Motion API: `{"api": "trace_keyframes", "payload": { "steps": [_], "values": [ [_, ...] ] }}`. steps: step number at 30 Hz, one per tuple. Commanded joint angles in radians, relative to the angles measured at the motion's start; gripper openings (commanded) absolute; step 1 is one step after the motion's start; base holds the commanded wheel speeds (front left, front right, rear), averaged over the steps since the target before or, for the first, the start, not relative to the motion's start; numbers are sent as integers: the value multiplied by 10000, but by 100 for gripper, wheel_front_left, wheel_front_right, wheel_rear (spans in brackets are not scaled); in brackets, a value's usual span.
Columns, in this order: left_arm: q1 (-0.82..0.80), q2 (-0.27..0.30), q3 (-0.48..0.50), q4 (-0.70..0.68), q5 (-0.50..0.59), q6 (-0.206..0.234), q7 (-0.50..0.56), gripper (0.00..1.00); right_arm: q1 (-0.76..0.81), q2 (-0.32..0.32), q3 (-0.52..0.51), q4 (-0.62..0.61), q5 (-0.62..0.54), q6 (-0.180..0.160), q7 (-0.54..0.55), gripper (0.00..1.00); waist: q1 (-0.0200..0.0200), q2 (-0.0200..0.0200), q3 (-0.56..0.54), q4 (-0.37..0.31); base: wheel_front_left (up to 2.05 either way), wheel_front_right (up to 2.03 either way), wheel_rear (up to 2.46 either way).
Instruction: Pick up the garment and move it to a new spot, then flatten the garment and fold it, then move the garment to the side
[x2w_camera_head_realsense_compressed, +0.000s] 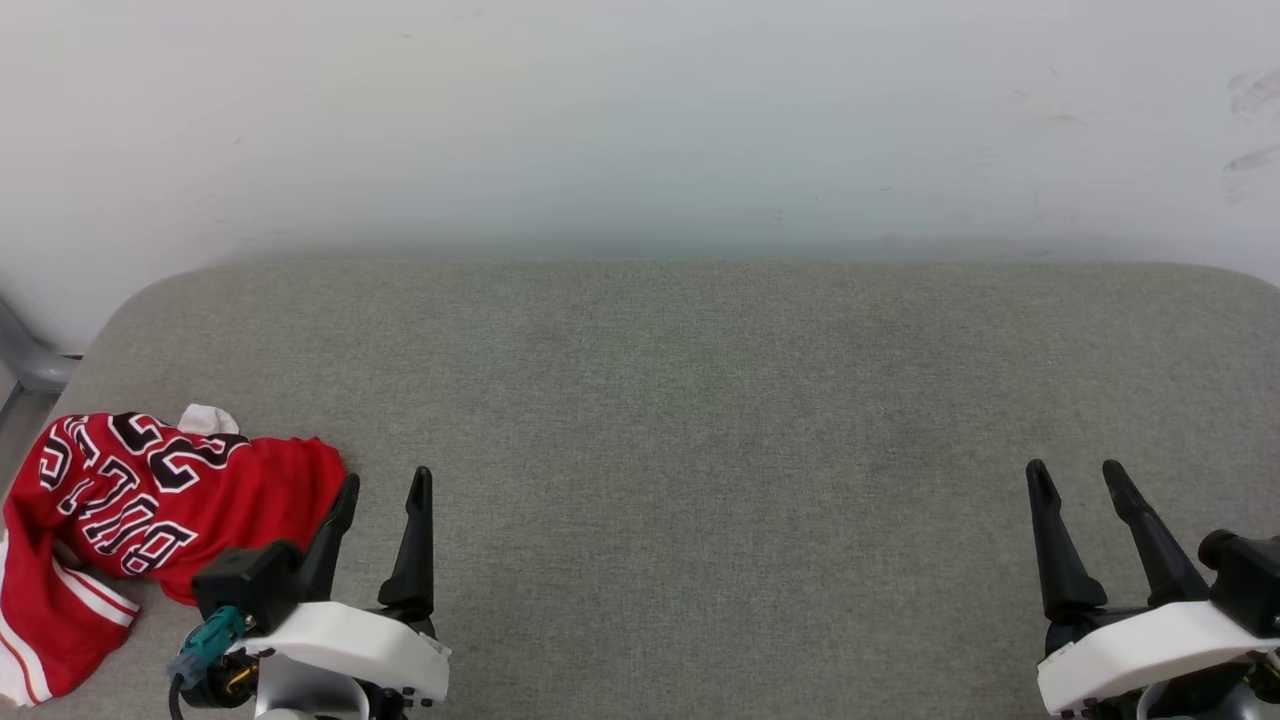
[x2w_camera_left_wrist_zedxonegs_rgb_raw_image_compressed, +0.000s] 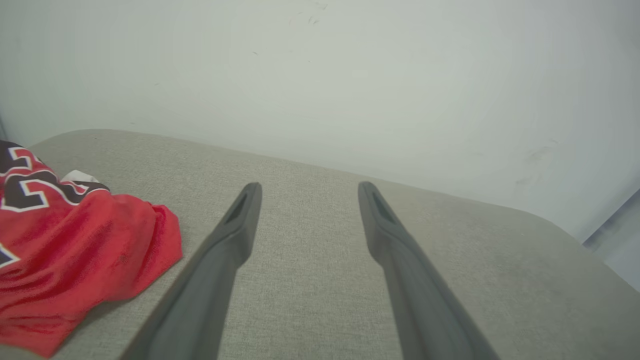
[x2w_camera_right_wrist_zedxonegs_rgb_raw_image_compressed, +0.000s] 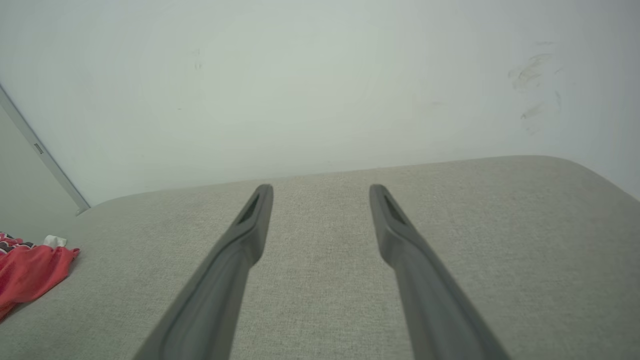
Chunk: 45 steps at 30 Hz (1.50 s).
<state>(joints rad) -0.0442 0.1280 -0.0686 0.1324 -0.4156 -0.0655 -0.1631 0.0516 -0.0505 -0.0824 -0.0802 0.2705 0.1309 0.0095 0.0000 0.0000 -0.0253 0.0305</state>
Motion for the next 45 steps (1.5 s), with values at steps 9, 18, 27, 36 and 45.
{"api": "trace_keyframes", "payload": {
  "steps": [9, 18, 27, 36, 45],
  "values": [
    [39, 50, -113, 13, 816, 150, -275, 100, 227, -1, -98, -471, -850, -3, 119, 100, 0, 0, -13, 55, 0, 0, 0],
    [58, 18, -140, 58, 1449, 122, -466, 100, 392, 0, -162, -666, -1364, -3, 123, 100, 0, 0, -20, 94, 0, 0, 0],
    [-30, -172, -25, 185, 1992, 25, -696, 100, 454, 3, -114, -723, -1865, -3, -8, 100, 0, 0, -7, 605, 0, 0, 0],
    [-86, -228, 230, 357, 2637, -26, -881, 100, 395, 3, 68, -580, -2312, -3, -214, 100, 0, 0, -24, 1943, 0, 0, 0],
    [-177, -197, 413, 505, 3266, -79, -1044, 100, 259, 4, 219, -295, -2671, -3, -444, 100, 0, 0, -54, 3495, 0, 0, 0]
  ]
}}
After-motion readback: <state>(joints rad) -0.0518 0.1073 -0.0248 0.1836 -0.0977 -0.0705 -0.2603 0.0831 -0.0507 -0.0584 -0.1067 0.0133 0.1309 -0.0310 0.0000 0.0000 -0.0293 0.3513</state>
